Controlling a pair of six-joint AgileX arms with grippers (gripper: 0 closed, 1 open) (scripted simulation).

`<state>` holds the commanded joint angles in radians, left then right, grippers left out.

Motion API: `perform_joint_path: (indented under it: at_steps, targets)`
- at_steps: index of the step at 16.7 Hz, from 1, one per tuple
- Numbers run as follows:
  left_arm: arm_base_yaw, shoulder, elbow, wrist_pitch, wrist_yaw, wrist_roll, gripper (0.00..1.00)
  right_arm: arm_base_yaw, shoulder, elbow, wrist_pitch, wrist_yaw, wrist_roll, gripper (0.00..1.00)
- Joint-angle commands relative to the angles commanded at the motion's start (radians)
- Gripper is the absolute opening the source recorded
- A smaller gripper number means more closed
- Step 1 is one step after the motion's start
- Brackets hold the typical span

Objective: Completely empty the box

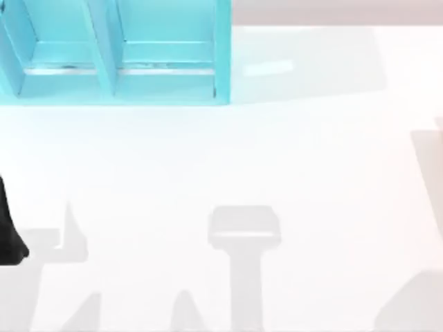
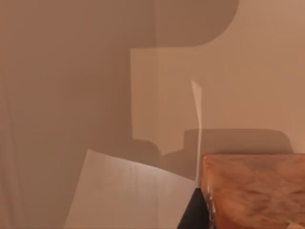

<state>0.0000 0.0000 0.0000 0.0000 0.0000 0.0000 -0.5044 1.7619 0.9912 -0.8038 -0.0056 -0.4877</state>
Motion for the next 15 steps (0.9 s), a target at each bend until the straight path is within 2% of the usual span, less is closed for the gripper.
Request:
perform_joint_path:
  at_steps: [5, 15]
  targets:
    - [0.0, 0.0, 0.0, 0.0, 0.0, 0.0, 1.0, -0.003, -0.02, 0.041, -0.066, 0.0, 0.001, 0.0]
    - [0.0, 0.0, 0.0, 0.0, 0.0, 0.0, 1.0, -0.007, -0.122, 0.349, -0.475, 0.0, -0.006, 0.0]
